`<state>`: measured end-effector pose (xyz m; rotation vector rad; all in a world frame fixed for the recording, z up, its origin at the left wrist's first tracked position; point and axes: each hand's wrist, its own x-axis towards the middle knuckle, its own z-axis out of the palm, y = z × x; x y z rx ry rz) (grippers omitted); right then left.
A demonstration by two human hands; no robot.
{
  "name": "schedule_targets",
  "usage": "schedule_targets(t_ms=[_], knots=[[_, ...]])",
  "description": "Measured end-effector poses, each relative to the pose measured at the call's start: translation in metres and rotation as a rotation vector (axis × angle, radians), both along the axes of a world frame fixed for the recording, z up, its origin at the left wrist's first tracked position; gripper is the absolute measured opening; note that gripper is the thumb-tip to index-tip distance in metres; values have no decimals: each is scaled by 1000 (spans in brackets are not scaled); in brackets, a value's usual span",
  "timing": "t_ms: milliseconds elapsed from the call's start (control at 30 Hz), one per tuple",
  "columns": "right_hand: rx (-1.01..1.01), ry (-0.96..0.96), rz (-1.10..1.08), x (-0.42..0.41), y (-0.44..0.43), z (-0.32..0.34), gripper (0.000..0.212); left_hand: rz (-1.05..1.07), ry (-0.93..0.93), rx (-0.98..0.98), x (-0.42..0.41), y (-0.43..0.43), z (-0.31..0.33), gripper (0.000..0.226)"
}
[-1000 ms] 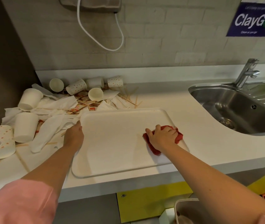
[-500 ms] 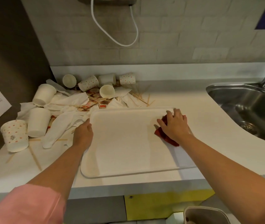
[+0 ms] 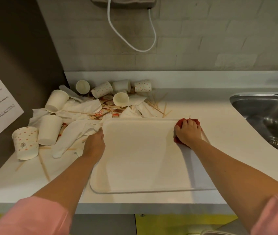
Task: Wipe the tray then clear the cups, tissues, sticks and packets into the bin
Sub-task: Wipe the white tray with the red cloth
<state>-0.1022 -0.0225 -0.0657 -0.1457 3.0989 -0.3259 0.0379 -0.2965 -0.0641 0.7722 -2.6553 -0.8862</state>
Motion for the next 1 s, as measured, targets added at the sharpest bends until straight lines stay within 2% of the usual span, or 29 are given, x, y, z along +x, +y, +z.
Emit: schedule_targets(t_ms=[100, 300, 533, 767, 1000], knots=[[37, 6, 13, -5, -6, 0, 51, -21, 0, -84, 2, -1, 0, 35], [59, 33, 103, 6, -31, 0, 51, -37, -5, -119, 1, -1, 1, 32], [37, 46, 309, 28, -87, -1, 51, -26, 25, -82, 2, 0, 3, 36], [-26, 69, 511, 42, -135, -2, 51, 15, 88, 67, 2, -3, -2, 38], [8, 48, 669, 60, -181, 6, 49, -16, 162, 49, 2, -8, -7, 42]])
